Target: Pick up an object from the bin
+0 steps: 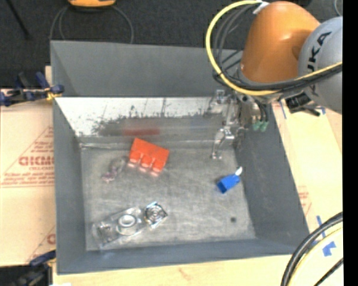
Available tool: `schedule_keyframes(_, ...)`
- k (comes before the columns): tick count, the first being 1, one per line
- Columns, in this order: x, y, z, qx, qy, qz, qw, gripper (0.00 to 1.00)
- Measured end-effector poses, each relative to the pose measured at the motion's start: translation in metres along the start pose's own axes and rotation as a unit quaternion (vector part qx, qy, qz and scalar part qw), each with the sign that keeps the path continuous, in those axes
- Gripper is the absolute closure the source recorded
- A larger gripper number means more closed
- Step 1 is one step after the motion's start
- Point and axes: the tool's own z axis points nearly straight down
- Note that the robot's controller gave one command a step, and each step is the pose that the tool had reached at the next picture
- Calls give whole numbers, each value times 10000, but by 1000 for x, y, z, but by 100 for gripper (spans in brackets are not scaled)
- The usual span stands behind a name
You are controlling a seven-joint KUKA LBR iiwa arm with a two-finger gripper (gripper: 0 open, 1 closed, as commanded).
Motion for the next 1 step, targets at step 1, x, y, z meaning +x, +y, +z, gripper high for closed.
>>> schedule_keyframes(1, -6, 60, 163, -12, -19, 523, 9986, 0)
